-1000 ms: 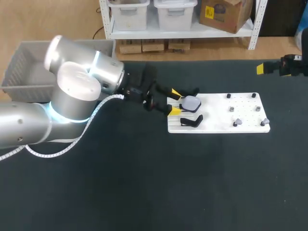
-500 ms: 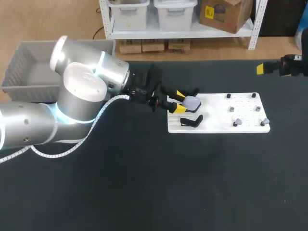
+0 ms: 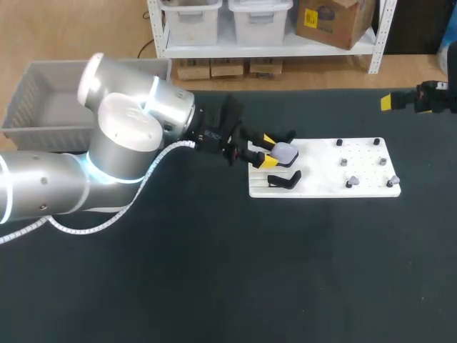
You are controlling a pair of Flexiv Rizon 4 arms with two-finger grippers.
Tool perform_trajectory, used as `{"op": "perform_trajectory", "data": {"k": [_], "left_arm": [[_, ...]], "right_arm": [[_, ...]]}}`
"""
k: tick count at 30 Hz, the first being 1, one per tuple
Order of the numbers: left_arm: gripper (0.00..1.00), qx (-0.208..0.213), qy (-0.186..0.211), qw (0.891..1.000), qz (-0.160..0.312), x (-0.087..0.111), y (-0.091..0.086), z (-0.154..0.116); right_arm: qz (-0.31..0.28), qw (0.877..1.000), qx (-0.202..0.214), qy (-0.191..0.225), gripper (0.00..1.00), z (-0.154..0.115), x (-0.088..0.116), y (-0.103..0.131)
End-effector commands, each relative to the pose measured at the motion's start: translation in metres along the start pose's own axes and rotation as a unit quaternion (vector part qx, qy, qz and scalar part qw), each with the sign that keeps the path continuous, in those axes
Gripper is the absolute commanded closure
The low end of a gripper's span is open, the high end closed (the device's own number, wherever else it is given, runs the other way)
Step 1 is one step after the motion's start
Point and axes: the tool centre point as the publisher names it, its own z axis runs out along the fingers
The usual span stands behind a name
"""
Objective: Pick up each earbud case from the left stands, insert the matching earbuds, close the lid, and place the case in the box.
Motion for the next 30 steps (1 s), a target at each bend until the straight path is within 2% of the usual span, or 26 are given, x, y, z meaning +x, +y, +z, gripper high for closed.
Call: {"op": "perform_trajectory", "data": {"k": [1,5,12,16,18,23,25,26,30], "left_arm": [[0.40,-0.010,-0.001,1.000,0.005,0.0029,0.0007,0.0008],[0.37,-0.017,-0.010,1.000,0.009,0.0035,-0.0019,-0.0029],[0.41,-0.021,-0.025,0.999,0.024,-0.0005,-0.0060,-0.0031],[0.40,-0.022,-0.027,0.999,0.027,0.0014,-0.0059,-0.0012],[0.36,-0.022,-0.028,0.999,0.026,0.0040,-0.0051,-0.0015],[0.44,-0.024,-0.031,0.999,0.025,0.0060,-0.0051,-0.0020],[0.44,-0.024,-0.032,0.999,0.027,0.0062,-0.0061,-0.0011],[0.49,-0.023,-0.033,0.999,0.027,0.0066,-0.0063,-0.0002],[0.51,-0.026,-0.033,0.999,0.025,0.0085,-0.0054,0.0027]], "right_arm": [[0.000,1.000,0.002,0.000,0.00,-0.0006,0.0001,0.0006],[0.000,1.000,0.002,0.000,0.00,-0.0006,0.0001,0.0006],[0.000,1.000,0.002,0.000,0.00,-0.0006,0.0001,0.0006],[0.000,1.000,0.002,0.000,0.00,-0.0006,0.0001,0.0006],[0.000,1.000,0.002,0.000,0.00,-0.0006,0.0001,0.0006],[0.000,1.000,0.002,0.000,0.00,-0.0006,0.0001,0.0006],[0.000,1.000,0.002,0.000,0.00,-0.0006,0.0001,0.0006],[0.000,1.000,0.002,0.000,0.00,-0.0006,0.0001,0.0006],[0.000,1.000,0.002,0.000,0.00,-0.0006,0.0001,0.0006]]}}
